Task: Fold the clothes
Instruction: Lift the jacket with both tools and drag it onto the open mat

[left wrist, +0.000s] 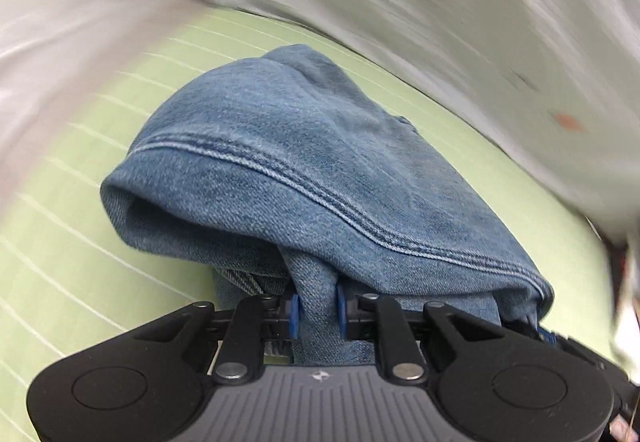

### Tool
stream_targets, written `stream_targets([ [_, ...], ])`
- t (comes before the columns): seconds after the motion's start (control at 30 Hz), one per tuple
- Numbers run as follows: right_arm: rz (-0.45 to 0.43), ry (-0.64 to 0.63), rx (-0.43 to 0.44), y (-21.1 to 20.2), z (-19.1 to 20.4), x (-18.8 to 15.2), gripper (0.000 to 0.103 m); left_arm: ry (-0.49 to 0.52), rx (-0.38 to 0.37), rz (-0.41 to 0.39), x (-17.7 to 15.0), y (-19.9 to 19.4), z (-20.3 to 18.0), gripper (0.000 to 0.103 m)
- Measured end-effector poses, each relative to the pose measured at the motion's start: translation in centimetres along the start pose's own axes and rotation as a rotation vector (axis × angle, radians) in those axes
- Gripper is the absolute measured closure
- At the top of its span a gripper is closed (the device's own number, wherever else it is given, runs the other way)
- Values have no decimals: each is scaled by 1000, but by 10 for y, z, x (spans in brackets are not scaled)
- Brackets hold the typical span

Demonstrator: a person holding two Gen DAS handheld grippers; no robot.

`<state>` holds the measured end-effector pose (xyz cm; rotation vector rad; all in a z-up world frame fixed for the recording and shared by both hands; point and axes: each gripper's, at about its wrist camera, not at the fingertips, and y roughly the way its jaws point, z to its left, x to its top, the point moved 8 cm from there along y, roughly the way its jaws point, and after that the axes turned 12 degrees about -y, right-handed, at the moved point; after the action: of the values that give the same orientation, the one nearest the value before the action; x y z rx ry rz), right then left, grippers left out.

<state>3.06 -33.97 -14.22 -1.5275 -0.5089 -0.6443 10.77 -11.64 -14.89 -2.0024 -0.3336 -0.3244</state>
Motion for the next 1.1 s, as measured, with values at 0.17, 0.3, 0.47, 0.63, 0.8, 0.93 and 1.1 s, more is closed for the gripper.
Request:
stream_targets([
  [0.17, 19, 75, -116, -38, -68, -42, 87, 90, -96, 96, -75, 6, -73, 81],
  [0.3, 34, 134, -210, -69, -123, -75, 86, 148, -122, 115, -107, 4, -105, 78],
  [0.47, 53, 167, -230, -88, -149, -99, 81, 125, -48, 56, -113, -9, -101, 66],
  [0.63, 69, 154, -208, -88, -143, -107, 32, 77, 105, -15, -116, -31, -72, 48],
  [0.8, 66, 198, -198, -79, -146, -108, 17, -24, 159, -21, -107, -32, -40, 45],
  [0.93, 70, 258, -184, -71, -151, -109, 17, -29, 77, -17, -95, -26, -47, 43],
  [1.1, 65, 329, -141, -63, -158, -113, 47, -59, 23, 3, -85, -6, -56, 44],
])
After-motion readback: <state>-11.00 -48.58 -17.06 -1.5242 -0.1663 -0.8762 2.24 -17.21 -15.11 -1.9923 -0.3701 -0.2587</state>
